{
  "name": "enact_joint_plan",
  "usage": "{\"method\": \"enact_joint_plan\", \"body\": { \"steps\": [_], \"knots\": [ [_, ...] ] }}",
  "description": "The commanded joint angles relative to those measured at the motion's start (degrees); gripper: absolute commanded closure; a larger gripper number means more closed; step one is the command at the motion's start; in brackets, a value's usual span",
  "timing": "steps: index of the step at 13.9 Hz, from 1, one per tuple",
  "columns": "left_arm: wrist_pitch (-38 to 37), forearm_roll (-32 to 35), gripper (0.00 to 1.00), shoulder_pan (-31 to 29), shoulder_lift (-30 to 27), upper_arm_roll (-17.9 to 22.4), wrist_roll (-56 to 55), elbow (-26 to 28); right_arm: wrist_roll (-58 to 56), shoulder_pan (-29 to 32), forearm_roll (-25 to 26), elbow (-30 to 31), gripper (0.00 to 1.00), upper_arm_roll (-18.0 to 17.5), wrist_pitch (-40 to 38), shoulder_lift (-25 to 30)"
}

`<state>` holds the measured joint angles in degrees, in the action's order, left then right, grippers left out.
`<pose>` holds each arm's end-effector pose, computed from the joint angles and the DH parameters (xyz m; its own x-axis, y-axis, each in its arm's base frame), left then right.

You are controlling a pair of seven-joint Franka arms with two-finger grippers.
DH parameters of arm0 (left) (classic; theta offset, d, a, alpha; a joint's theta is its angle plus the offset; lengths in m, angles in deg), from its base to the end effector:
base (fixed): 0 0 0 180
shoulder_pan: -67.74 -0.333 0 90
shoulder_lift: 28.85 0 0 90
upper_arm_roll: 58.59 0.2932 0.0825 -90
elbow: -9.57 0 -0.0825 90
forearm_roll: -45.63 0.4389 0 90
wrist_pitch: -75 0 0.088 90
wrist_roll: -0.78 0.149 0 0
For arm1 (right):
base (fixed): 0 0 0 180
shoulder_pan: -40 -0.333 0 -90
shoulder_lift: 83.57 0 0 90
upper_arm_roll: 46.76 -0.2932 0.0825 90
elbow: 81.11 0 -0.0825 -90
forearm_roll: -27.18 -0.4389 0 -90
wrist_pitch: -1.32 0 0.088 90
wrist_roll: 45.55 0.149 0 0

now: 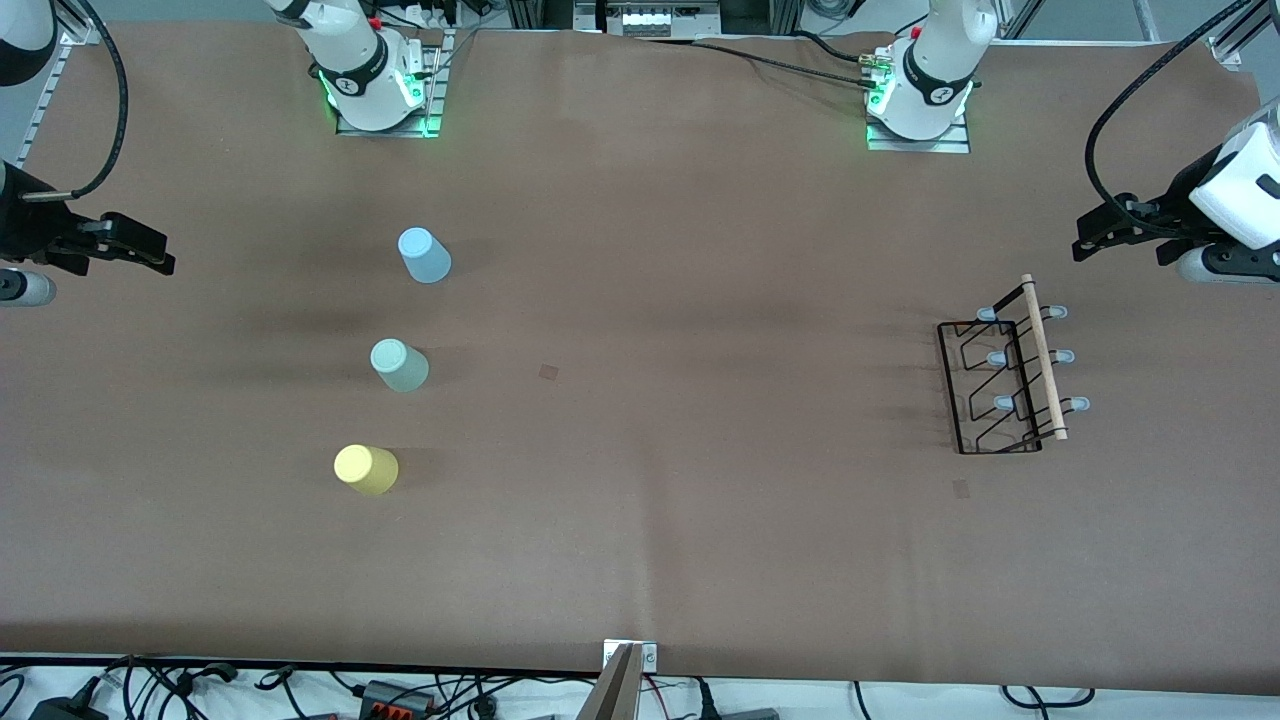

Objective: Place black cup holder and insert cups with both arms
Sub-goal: 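Reach the right gripper toward the teal cup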

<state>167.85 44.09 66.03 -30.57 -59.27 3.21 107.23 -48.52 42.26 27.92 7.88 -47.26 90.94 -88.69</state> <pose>0.5986 0.0068 0.5117 0.9983 -0.0231 -0.0528 -0.0216 -0.9994 0.0286 0.6277 -0.0214 0.5131 0.9967 0.0211 -0.0788 0.0218 -0.9997 0.0080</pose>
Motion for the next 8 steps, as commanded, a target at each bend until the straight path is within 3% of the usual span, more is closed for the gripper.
{"method": "enact_joint_plan", "body": {
  "steps": [1, 8],
  "knots": [
    [-0.74, -1.28, 0.0, 0.3, -0.47, 0.33, 0.03, -0.36, 0.34, 0.2, -0.12, -0.31, 0.0, 0.24, -0.42, 0.72],
    [-0.74, -1.28, 0.0, 0.3, -0.47, 0.33, 0.03, -0.36, -1.06, 1.52, -1.88, 3.37, 0.0, 0.42, 0.37, 0.1]
  ]
}}
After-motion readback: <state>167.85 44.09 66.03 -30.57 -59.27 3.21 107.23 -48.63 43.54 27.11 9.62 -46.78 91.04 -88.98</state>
